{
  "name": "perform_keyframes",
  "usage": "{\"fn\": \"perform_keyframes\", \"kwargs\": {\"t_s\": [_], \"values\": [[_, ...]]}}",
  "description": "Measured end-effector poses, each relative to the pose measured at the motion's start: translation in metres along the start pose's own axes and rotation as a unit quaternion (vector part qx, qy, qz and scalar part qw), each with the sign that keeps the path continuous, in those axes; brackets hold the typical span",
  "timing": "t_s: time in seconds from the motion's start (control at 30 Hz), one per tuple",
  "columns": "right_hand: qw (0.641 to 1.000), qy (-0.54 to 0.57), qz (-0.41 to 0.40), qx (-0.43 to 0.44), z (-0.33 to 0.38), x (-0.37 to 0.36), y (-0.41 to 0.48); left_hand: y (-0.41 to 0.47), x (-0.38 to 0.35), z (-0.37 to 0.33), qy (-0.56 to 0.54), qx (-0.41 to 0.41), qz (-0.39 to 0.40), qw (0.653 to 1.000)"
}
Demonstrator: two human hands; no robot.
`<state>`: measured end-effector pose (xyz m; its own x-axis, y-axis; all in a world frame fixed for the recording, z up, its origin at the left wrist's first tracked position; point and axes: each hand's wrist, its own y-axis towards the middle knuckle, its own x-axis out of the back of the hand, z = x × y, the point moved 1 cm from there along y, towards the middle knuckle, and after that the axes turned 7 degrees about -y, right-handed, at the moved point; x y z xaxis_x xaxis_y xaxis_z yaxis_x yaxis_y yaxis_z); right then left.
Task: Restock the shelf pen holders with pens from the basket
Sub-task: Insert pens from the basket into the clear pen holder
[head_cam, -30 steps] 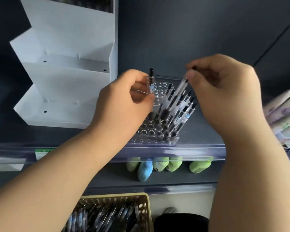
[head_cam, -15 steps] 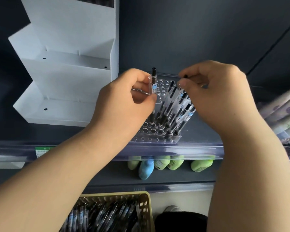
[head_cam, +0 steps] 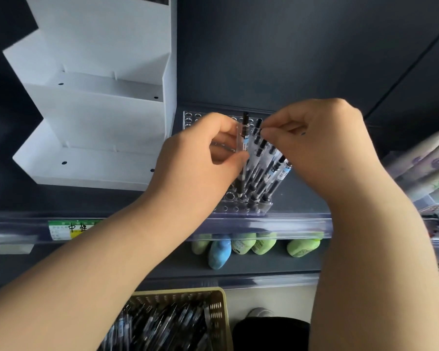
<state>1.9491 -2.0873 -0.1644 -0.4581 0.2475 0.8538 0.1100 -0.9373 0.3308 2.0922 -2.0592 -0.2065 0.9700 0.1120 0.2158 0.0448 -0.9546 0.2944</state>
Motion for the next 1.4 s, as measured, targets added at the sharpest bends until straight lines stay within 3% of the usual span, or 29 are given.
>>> {"fn": "perform_keyframes", "kwargs": {"t_s": [0.33,0.57,0.77,1.13,1.4], "values": [[1.0,-0.017,0.013,-0.013,0.002,-0.008,0.001,-0.002,-0.011,0.015,0.016,-0.012,0.023,1.0],[0.998,-0.003,-0.055,-0.017,-0.003,0.001,0.003,-0.005,-0.022,0.033,0.041,-0.004,0.034,0.999],[0.997,0.004,-0.072,-0.024,-0.007,0.0,0.003,-0.005,-0.027,0.034,0.102,-0.047,0.039,0.993],[0.997,-0.022,-0.04,-0.07,-0.026,0.003,0.005,-0.003,-0.014,0.034,0.143,-0.042,0.072,0.986],[0.998,-0.014,-0.017,-0.057,-0.019,-0.005,0.01,-0.018,0.015,0.027,0.219,-0.054,0.049,0.973]]}}
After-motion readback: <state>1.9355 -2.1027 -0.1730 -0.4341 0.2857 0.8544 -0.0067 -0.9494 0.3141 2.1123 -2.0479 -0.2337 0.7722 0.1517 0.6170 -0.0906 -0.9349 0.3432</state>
